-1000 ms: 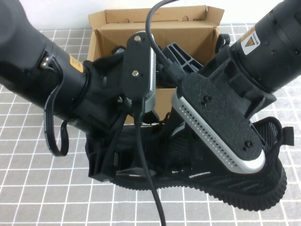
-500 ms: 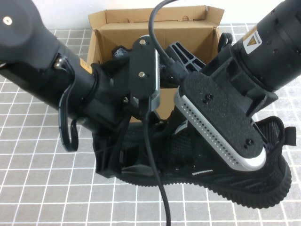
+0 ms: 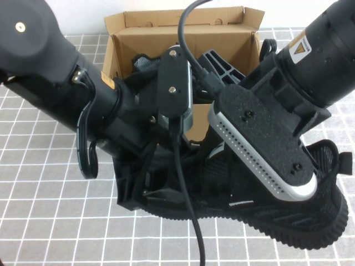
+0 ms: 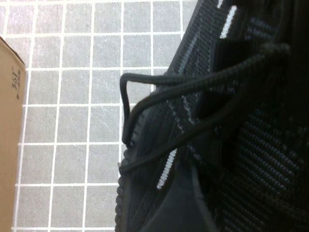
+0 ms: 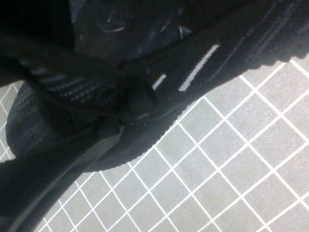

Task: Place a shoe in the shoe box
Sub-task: Place the shoe in the shoe box

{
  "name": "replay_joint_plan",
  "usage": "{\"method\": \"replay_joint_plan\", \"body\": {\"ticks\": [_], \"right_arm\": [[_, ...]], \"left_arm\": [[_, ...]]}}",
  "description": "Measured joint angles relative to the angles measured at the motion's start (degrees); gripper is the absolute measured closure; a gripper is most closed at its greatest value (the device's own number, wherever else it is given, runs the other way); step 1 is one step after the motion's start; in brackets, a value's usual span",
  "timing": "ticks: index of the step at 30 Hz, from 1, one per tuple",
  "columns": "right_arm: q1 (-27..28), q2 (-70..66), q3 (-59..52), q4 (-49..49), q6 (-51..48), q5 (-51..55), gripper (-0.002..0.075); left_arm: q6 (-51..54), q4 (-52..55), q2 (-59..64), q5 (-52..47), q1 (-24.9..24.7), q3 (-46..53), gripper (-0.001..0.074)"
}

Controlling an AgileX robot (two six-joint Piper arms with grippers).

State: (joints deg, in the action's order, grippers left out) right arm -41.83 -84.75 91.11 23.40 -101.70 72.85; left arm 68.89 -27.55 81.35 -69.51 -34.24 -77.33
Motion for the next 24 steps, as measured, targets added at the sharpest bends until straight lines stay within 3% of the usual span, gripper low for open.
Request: {"method": "replay_joint_plan", "body": {"ticks": [9,17,21,24], "right_arm": [[0.09,0.00,0.00,0.62,0.00,0.05,0.0723],[0.09,0.00,0.00,0.82,0.00,0.17,0.0724],[0.09,0.00,0.00,0.87,0.00,0.17,0.0724],[0.09,0.00,0.00,0.96,0.13,0.17,0.0724]], "left_arm": [[-0.11,-0.19,0.00,-0.47,0.00,0.00,0.0301],[-0.33,-0.33,0.00,-0.91,0.00,0.00,0.0486],[-0.94,-0.33,0.00,-1.26,0.00,0.00,0.0624],[-2.32,-0.20,0.00,-1.28,0.00,0.00,0.0663]]}}
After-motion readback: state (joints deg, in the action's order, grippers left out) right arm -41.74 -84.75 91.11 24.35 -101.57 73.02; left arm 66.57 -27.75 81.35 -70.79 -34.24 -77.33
